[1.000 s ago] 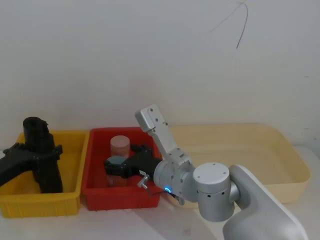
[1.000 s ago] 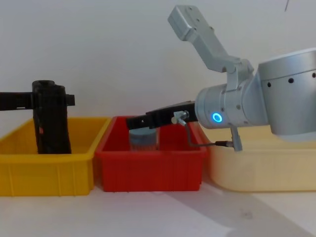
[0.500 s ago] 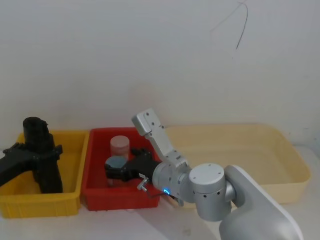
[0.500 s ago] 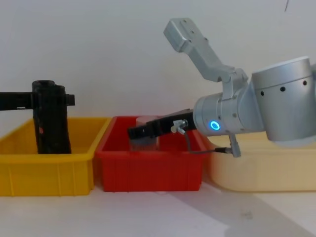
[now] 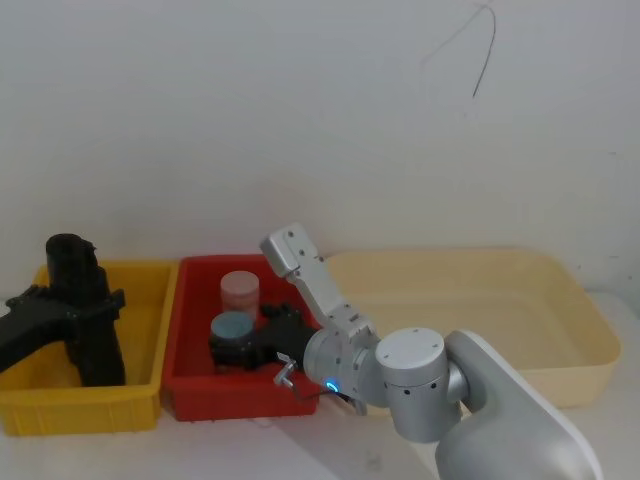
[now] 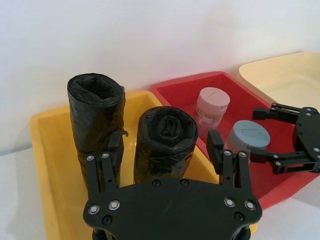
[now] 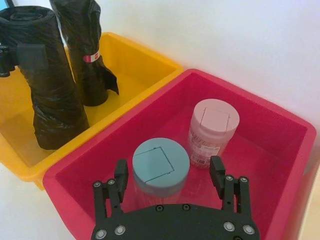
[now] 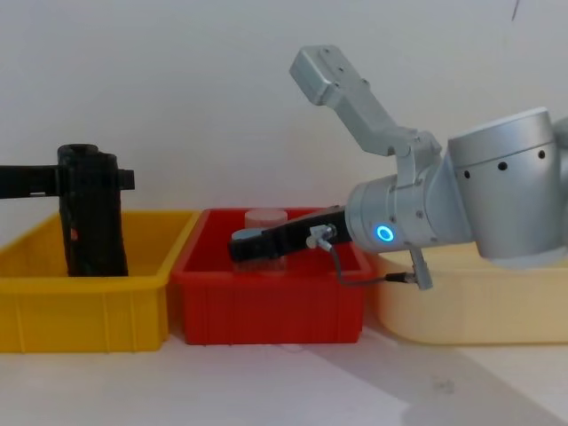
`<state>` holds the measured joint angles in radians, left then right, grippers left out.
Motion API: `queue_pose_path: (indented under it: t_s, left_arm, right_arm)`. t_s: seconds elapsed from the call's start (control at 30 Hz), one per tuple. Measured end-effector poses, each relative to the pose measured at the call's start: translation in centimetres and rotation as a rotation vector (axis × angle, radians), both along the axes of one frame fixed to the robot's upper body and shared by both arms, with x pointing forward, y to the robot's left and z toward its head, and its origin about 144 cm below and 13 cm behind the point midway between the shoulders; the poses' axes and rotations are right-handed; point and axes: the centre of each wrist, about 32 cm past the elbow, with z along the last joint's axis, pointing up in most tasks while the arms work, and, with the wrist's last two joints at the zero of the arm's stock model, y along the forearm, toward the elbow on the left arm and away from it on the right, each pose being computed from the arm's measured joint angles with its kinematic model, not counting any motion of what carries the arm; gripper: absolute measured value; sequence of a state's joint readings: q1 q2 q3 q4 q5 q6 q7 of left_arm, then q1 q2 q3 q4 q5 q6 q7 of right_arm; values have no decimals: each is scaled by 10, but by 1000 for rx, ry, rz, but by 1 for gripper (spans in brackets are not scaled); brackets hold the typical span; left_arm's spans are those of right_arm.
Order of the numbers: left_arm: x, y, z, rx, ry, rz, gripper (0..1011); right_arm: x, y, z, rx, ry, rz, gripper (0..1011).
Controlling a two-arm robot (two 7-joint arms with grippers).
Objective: Pick up the garbage bag with the one hand and transfer it to the other hand.
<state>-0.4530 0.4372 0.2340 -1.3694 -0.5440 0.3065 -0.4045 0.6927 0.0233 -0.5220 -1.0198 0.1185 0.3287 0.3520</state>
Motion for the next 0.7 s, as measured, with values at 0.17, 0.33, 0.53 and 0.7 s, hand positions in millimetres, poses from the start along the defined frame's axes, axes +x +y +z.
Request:
queue_pose_path:
  t_s: [0.17,0.33,0.53,0.7]
  left_arm:
    - [0,0,0,0,0,0,1000]
    - [0,0,0,0,0,0,1000]
    - [0,0,0,0,0,0,1000]
    - [0,0,0,0,0,0,1000]
  right_arm:
    - [1,0,0,-2,6,5,1001]
    - [1,1,0,-3,10,11,1001]
    - [1,1,0,-3,12,15,1001]
    - [1,1,0,-3,13,19,1001]
